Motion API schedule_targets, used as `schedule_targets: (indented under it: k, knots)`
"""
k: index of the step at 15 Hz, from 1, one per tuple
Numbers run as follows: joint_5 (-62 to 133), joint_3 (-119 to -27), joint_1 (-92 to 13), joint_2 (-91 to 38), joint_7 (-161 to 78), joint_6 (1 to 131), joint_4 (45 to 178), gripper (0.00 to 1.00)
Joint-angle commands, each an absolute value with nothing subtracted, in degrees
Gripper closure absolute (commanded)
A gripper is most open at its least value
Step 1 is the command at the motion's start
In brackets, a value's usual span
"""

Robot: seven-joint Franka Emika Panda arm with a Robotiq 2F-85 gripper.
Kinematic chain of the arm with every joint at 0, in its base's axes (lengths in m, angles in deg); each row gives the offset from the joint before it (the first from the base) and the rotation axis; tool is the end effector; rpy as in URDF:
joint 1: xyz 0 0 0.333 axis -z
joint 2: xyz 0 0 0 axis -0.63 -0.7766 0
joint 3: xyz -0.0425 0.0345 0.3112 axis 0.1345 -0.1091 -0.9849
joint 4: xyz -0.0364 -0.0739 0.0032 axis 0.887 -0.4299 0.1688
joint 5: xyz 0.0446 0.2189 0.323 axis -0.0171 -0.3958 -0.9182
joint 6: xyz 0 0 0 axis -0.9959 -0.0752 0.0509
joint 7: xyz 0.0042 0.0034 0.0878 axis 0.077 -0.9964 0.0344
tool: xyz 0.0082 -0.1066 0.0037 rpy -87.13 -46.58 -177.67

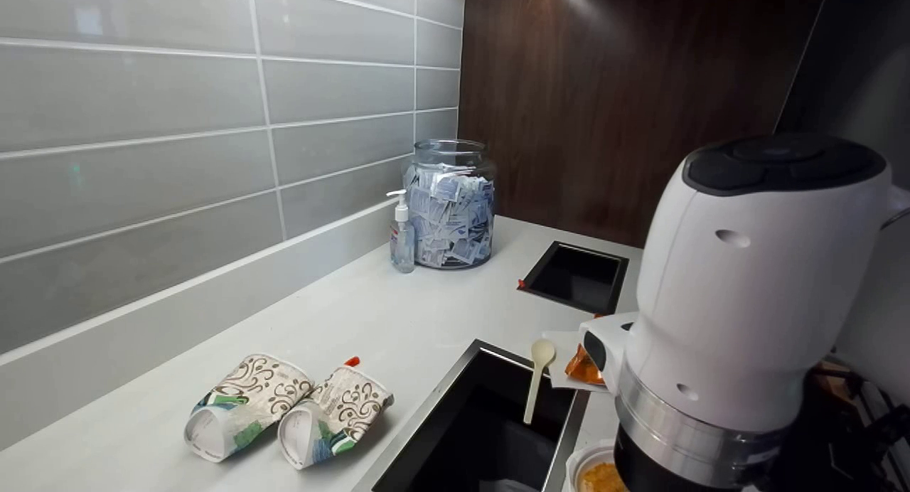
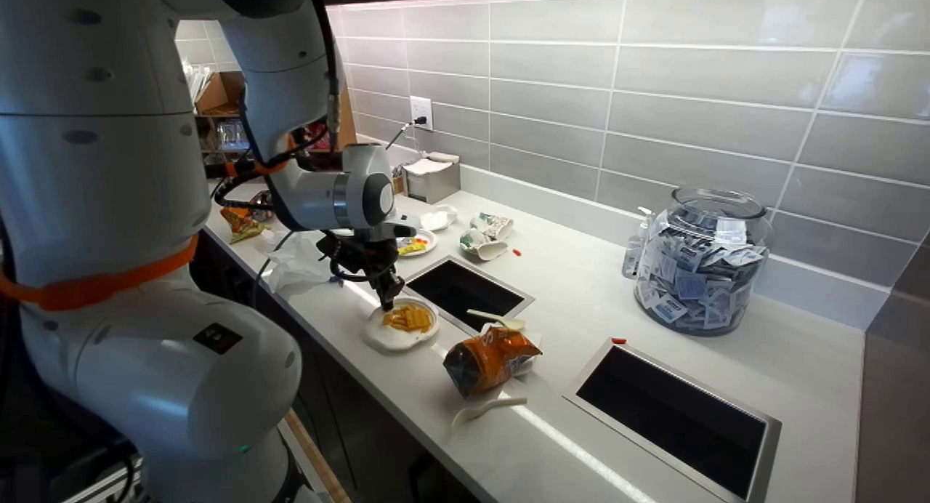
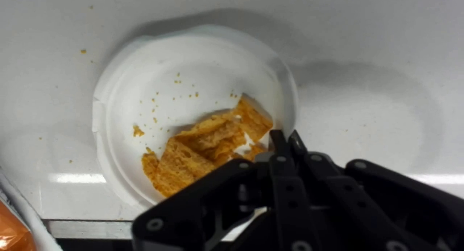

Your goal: Pour the contents from the white plate into the left bin

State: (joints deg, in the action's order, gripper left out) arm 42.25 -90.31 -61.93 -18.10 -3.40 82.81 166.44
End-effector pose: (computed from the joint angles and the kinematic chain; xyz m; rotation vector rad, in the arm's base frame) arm 0.3516 0.2665 0.2080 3.0690 0.0494 -0.0311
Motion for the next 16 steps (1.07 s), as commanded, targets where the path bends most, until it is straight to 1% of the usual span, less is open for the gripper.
schedule_targets:
  k: [1, 16]
  knots:
    - [44.9, -90.2, -62.1, -16.0, -1.9, 81.4, 167.4, 0.99]
    - [53.1, -90.8, -61.3, -12.2, 4.9, 79.2, 167.8, 0.99]
